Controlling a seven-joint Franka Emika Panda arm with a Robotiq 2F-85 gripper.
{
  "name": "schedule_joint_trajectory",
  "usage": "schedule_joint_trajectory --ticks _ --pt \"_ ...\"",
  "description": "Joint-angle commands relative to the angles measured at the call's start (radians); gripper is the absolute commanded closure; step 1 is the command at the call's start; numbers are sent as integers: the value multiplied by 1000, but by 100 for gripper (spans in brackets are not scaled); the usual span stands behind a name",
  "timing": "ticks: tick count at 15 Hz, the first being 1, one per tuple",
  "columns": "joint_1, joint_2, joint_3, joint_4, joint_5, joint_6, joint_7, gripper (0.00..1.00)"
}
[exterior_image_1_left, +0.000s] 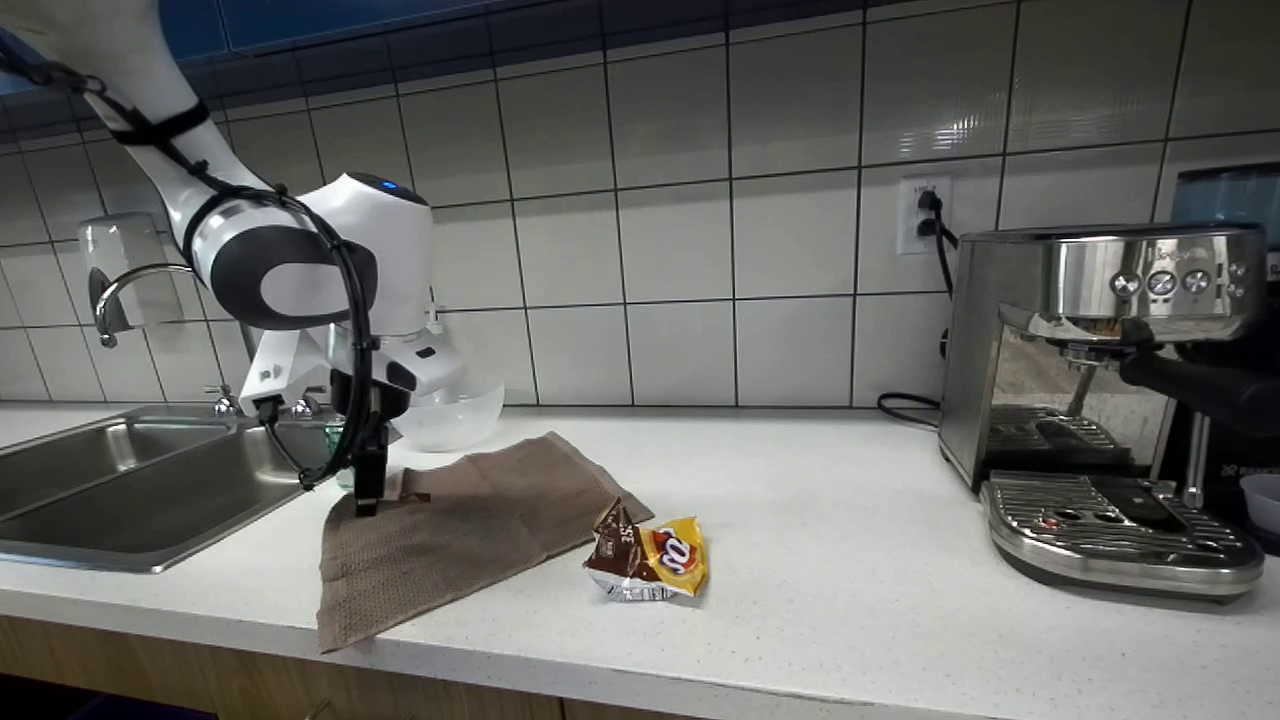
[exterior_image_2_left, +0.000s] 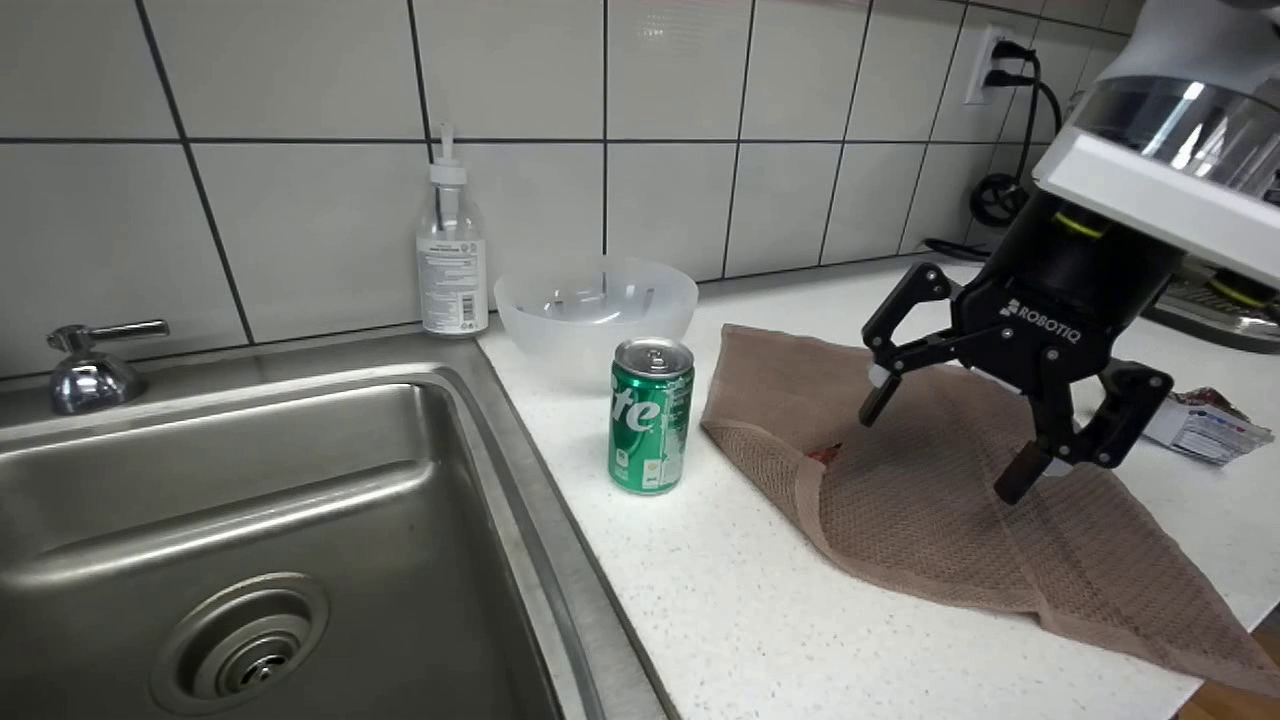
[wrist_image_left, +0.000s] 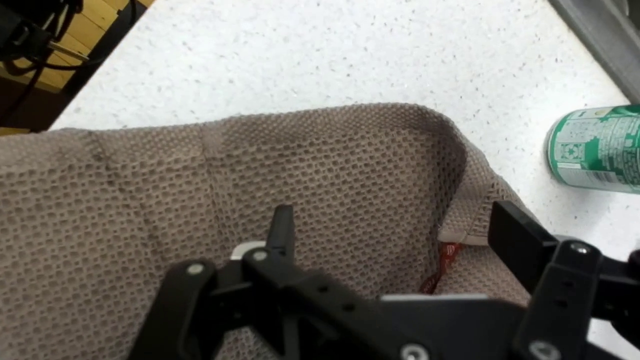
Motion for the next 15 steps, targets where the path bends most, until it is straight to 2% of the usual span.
schedule_joint_trajectory --ticks 1,15 --pt "-20 55 26 48 19 27 84 0" --pt "-6 120 42 126 19 47 264 0"
